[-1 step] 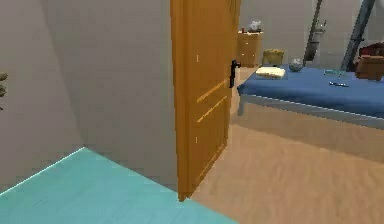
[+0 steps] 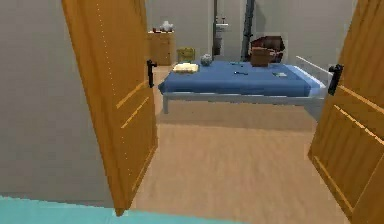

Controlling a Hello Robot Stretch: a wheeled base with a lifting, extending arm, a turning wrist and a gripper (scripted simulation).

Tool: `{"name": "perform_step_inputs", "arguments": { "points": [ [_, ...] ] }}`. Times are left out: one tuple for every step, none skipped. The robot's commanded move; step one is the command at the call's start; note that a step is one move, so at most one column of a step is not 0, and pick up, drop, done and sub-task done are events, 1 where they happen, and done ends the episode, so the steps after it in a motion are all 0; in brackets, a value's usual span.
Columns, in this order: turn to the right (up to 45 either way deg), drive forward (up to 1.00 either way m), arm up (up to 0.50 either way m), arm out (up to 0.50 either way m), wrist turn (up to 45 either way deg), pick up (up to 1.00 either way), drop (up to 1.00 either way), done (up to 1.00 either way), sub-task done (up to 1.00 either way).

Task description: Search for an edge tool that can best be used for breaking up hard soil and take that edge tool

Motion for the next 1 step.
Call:
{"name": "perform_step_inputs", "arguments": {
  "points": [
    [0.0, 1.0, 0.0, 0.0, 0.0, 0.0, 0.0, 0.0, 0.0]
  ]
}}
